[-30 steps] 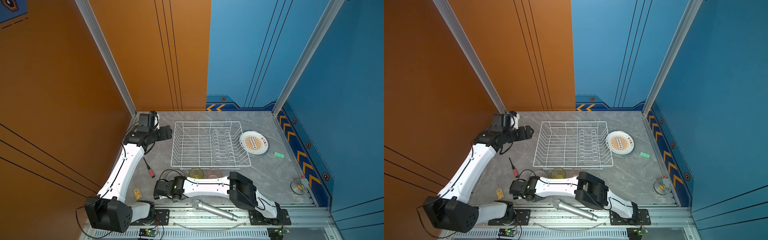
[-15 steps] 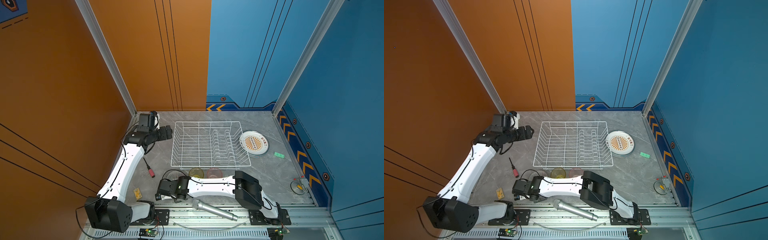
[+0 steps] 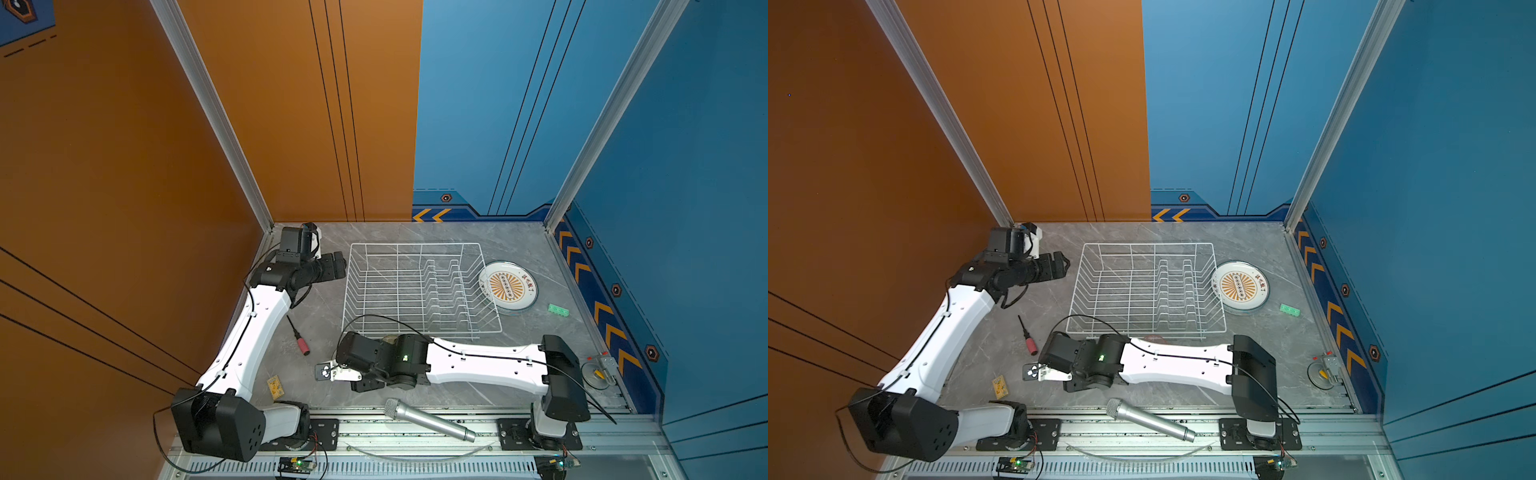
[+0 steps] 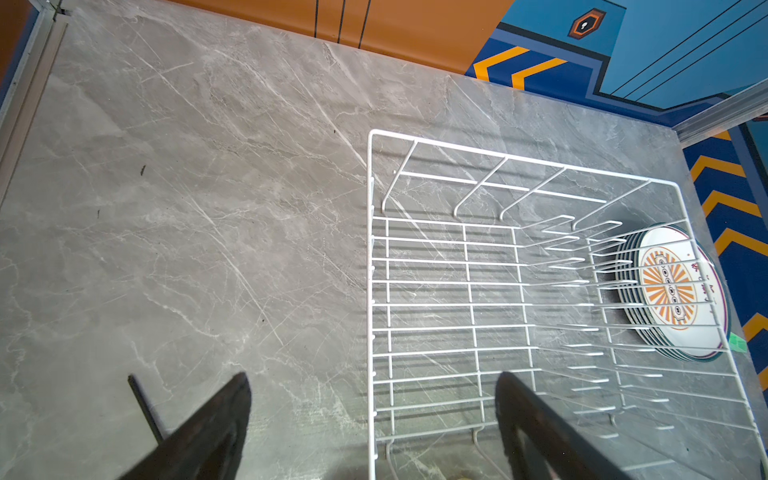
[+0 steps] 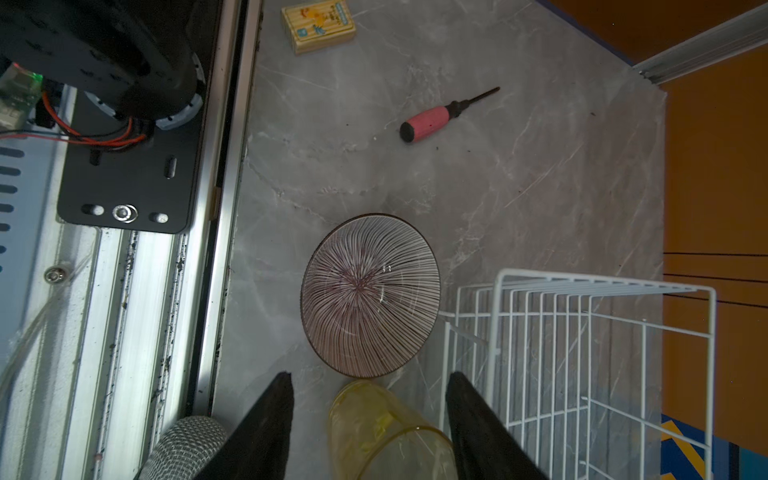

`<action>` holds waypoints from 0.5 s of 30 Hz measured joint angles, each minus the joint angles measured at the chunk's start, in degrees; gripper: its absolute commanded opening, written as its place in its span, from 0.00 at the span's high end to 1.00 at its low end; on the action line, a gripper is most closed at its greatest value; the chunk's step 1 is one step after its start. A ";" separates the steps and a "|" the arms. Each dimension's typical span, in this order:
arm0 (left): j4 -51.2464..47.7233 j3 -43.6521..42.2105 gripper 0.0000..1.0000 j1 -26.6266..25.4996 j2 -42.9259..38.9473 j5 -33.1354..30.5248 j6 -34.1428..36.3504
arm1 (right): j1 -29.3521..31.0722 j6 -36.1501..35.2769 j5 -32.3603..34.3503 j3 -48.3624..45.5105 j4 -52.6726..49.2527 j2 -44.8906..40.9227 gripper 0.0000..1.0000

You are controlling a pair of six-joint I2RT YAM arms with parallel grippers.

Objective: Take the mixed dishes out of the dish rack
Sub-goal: 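Open the right gripper to release the bowl beside the amber glass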

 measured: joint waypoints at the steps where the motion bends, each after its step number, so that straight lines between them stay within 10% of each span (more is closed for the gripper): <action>1: 0.02 -0.09 0.07 0.00 0.00 -0.02 0.04 | -0.85 0.42 -0.17 -0.87 0.63 -1.66 0.39; 15: 2.69 -4.72 0.07 0.00 -2.64 -2.64 1.09 | -14.78 9.33 -0.55 -18.73 9.77 -23.30 0.31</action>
